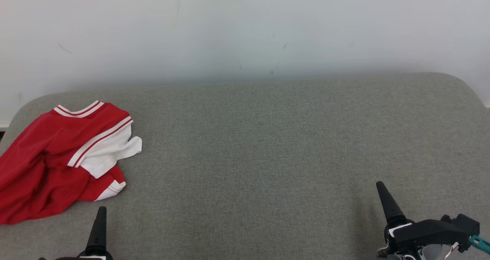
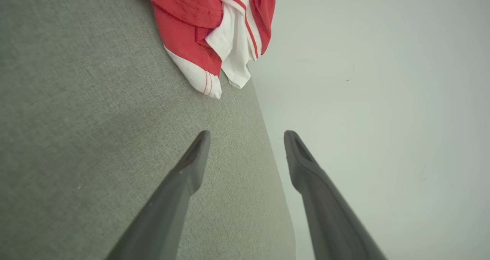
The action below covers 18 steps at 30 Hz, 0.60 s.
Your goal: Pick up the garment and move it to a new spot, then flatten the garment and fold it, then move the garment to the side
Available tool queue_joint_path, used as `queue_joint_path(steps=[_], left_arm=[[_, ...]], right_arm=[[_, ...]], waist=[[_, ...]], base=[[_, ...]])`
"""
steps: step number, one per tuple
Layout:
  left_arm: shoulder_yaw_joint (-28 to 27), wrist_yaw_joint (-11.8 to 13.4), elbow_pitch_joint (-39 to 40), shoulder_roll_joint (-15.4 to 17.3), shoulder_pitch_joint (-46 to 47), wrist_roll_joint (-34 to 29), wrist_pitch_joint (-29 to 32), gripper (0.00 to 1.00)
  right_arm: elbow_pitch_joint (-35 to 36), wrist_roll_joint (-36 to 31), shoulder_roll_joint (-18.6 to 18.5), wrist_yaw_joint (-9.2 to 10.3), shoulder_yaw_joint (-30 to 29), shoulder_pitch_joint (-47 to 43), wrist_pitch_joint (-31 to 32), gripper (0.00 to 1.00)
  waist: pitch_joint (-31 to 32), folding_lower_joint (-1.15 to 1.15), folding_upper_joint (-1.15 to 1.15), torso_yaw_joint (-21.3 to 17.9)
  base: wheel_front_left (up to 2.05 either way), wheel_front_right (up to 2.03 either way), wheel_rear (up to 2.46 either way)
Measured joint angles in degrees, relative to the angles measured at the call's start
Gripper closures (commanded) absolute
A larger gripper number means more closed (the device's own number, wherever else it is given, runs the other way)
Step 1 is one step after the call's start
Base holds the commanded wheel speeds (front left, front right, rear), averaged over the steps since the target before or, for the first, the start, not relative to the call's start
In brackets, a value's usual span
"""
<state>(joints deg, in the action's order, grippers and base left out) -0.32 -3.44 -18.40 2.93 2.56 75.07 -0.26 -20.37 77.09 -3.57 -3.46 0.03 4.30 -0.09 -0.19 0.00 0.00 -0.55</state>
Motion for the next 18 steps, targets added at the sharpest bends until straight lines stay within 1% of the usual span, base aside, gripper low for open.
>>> queue_joint_path(steps=[4, 5, 6, 8, 10, 18], left_arm=[[1.2, 0.6, 0.4, 0.5, 0.0, -3.3, -0.8, 0.00], [3.8, 2.1, 1.0, 1.9, 0.2, -12.2, -2.9, 0.00], [4.5, 2.4, 1.2, 2.3, 0.3, -14.2, -3.4, 0.00], [5.1, 2.8, 1.3, 2.6, 0.3, -16.1, -3.9, 0.00], [5.6, 2.9, 1.4, 2.9, 0.4, -17.9, -4.1, 0.00], [8.7, 4.1, 1.9, 4.5, 0.8, -25.9, -5.8, 0.00]], right_arm=[[-0.2, -3.2, -0.6, 0.52, 1.7, 0.1, -0.9, 0.00], [-1.0, -12.3, -2.7, 2.52, 5.7, 1.2, -3.0, 0.00], [-1.2, -14.2, -3.1, 2.90, 6.2, 1.2, -3.2, 0.00], [-1.3, -15.9, -3.4, 3.46, 6.5, 1.5, -3.6, 0.00], [-1.4, -17.8, -3.7, 3.58, 7.0, 2.0, -4.2, 0.00], [-1.6, -25.2, -4.5, 5.04, 9.4, 2.4, -5.9, 0.00]], waist=[[0.0, 0.00, 0.00, 0.0], [0.0, 0.00, 0.00, 0.1], [0.0, 0.00, 0.00, 0.1], [0.1, 0.00, 0.00, 0.1], [0.1, 0.00, 0.00, 0.2], [0.1, 0.00, 0.00, 0.2]], base=[[0.00, 0.00, 0.00], [0.00, 0.00, 0.00], [0.00, 0.00, 0.00], [0.00, 0.00, 0.00], [0.00, 0.00, 0.00], [0.00, 0.00, 0.00]])
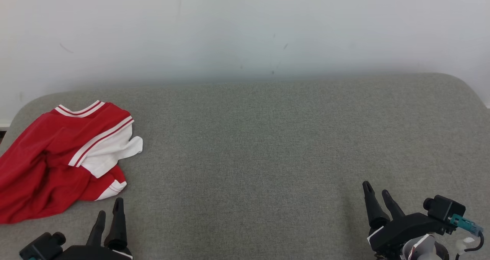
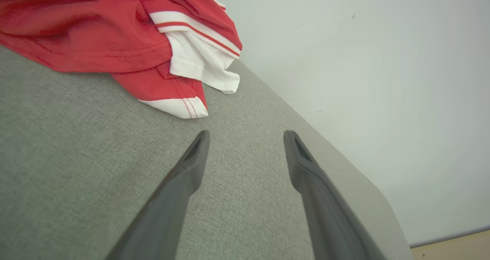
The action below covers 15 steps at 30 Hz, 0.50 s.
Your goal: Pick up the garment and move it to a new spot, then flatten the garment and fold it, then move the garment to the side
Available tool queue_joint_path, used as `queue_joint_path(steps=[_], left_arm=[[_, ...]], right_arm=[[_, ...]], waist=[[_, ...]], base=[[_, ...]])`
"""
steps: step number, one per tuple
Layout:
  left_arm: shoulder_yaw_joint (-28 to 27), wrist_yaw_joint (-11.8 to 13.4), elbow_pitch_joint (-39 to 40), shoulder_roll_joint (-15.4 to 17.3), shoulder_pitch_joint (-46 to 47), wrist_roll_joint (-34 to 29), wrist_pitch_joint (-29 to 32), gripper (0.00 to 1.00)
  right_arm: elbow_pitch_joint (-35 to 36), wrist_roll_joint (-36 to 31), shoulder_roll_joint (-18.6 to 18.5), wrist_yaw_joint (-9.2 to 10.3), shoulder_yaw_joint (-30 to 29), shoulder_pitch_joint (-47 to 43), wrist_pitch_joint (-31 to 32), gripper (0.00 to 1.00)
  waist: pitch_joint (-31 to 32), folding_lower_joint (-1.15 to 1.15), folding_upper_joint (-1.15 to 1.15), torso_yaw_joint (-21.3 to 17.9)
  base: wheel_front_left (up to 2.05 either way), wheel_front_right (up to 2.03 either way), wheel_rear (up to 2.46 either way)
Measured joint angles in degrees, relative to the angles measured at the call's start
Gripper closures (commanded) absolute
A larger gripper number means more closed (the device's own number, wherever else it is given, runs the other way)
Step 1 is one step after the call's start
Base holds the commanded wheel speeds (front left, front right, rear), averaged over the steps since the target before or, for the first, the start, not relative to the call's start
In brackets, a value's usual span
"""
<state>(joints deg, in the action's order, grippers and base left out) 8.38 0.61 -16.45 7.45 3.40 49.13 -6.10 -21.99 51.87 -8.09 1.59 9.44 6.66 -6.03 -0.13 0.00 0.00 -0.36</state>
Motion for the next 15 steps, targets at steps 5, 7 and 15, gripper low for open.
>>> queue_joint_path(steps=[5, 7, 15], left_arm=[[1.9, 1.0, 0.2, 0.8, 0.5, -5.5, -1.0, 0.00], [2.4, 1.2, 0.2, 1.2, 0.5, -6.8, -1.4, 0.00], [4.2, 2.3, -0.4, 2.0, 0.7, -13.0, -2.4, 0.00]], right_arm=[[0.0, -4.2, -0.4, 0.57, 1.1, 0.6, -0.9, 0.00], [0.0, -5.7, -0.5, 1.01, 1.3, 1.0, -1.1, 0.00], [-1.3, -12.0, -0.5, 2.03, 1.3, 1.0, -1.6, 0.00]], waist=[[0.0, 0.00, 0.00, -0.1], [-0.1, 0.00, 0.00, -0.1], [0.0, 0.00, 0.00, -0.4]], base=[[0.00, 0.00, 0.00], [0.00, 0.00, 0.00], [0.00, 0.00, 0.00]])
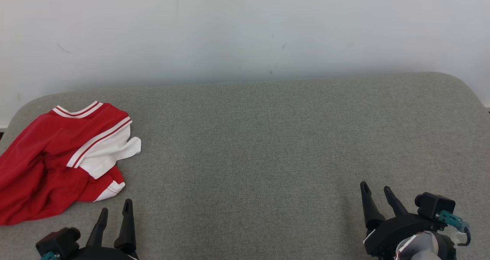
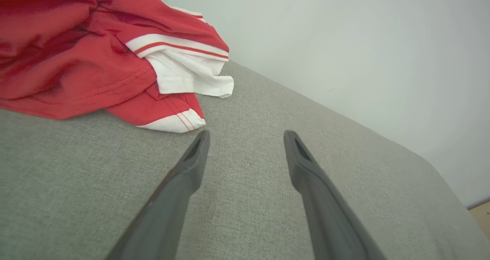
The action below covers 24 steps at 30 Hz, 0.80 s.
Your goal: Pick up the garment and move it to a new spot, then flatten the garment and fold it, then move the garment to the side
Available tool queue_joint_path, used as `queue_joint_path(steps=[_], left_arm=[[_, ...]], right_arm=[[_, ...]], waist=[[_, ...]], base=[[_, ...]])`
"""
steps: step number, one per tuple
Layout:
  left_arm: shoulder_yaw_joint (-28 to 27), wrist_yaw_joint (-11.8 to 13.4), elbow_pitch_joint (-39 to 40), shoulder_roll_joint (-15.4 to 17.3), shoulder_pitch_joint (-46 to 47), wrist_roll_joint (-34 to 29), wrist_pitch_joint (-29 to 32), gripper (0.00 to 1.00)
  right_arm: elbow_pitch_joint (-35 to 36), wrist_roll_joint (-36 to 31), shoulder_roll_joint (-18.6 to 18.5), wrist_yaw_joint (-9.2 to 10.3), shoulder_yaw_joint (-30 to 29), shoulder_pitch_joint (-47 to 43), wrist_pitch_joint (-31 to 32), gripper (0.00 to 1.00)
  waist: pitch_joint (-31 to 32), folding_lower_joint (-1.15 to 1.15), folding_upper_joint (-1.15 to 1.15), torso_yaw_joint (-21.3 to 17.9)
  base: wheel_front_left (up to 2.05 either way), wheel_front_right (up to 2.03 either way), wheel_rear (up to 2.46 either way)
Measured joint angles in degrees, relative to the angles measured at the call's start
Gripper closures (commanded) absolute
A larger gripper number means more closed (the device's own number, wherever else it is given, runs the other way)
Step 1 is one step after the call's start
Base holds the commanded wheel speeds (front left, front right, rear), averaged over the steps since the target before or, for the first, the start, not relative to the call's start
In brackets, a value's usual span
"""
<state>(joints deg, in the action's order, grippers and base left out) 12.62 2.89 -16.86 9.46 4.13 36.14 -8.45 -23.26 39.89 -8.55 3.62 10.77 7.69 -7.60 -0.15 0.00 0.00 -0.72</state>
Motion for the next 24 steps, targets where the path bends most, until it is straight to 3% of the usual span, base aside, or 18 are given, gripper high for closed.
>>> queue_joint_path(steps=[24], left_arm=[[5.4, 3.2, 1.4, 3.3, 0.9, -17.6, -3.3, 0.00]], right_arm=[[0.6, -20.9, -0.1, 3.47, 1.4, 0.5, -2.6, 0.00]], waist=[[0.2, 0.00, 0.00, 0.2]], base=[[0.00, 0.00, 0.00]])
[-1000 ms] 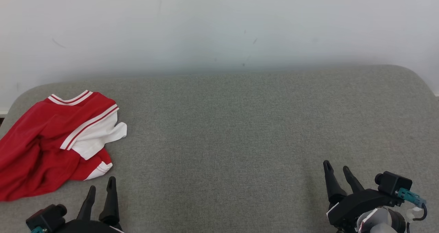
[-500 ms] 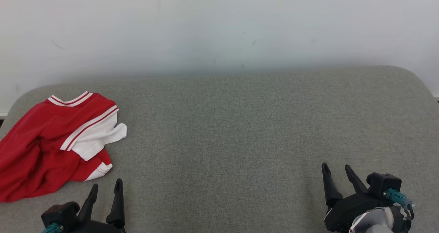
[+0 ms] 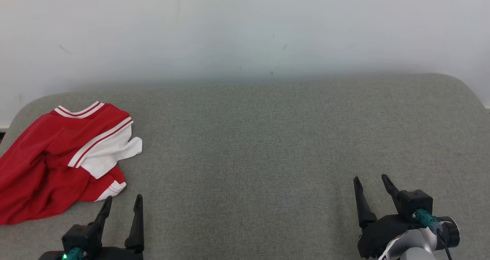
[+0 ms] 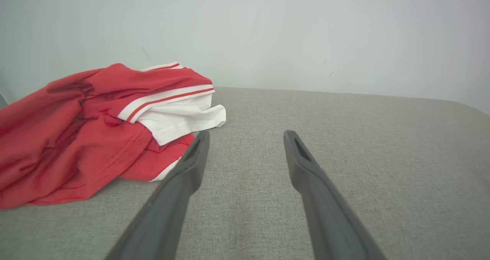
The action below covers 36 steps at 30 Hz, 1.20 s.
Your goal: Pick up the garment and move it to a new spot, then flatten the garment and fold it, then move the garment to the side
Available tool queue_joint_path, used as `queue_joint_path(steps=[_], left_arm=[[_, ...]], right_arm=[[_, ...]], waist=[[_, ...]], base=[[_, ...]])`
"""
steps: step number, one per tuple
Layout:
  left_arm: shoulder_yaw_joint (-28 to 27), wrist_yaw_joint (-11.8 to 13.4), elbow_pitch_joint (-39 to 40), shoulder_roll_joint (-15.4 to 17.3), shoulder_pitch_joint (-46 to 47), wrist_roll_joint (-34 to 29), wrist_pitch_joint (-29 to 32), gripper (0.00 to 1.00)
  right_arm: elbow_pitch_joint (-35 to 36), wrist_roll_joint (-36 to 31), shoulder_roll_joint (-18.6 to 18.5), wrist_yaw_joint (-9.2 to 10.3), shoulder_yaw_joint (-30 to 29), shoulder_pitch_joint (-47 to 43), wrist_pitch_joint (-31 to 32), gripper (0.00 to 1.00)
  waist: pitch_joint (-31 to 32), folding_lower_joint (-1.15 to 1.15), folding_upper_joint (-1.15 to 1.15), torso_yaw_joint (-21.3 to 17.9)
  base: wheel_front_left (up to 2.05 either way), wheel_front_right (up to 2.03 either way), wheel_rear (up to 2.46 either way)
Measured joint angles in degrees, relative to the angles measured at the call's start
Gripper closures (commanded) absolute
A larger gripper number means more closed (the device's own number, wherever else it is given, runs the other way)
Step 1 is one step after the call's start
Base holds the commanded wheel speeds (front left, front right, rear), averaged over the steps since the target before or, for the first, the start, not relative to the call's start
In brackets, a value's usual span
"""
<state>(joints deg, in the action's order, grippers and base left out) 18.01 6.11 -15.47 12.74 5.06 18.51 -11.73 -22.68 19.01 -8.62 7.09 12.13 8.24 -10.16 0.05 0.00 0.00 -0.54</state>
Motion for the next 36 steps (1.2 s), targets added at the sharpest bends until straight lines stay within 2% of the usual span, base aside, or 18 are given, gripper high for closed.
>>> queue_joint_path(steps=[19, 27, 36], left_arm=[[0.7, 0.2, 0.1, -0.1, 0.5, -0.5, 0.6, 0.00], [0.8, 0.2, 0.0, -0.3, 1.3, -0.5, 1.0, 0.00], [-0.5, 0.4, 0.0, -0.2, 1.3, -0.4, 1.0, 0.00]], right_arm=[[1.7, -2.0, 0.1, 0.04, -2.4, -0.9, 0.6, 0.00], [2.9, -2.0, 0.2, 0.04, -3.1, -2.0, 1.1, 0.00], [4.1, -2.4, 0.4, 0.04, -2.3, -1.9, 1.9, 0.00]], waist=[[-0.3, 0.00, 0.00, 1.0], [-0.5, 0.00, 0.00, 4.3], [-0.6, 0.00, 0.00, 10.6]], base=[[0.00, 0.00, 0.00], [0.00, 0.00, 0.00], [0.00, 0.00, 0.00]])
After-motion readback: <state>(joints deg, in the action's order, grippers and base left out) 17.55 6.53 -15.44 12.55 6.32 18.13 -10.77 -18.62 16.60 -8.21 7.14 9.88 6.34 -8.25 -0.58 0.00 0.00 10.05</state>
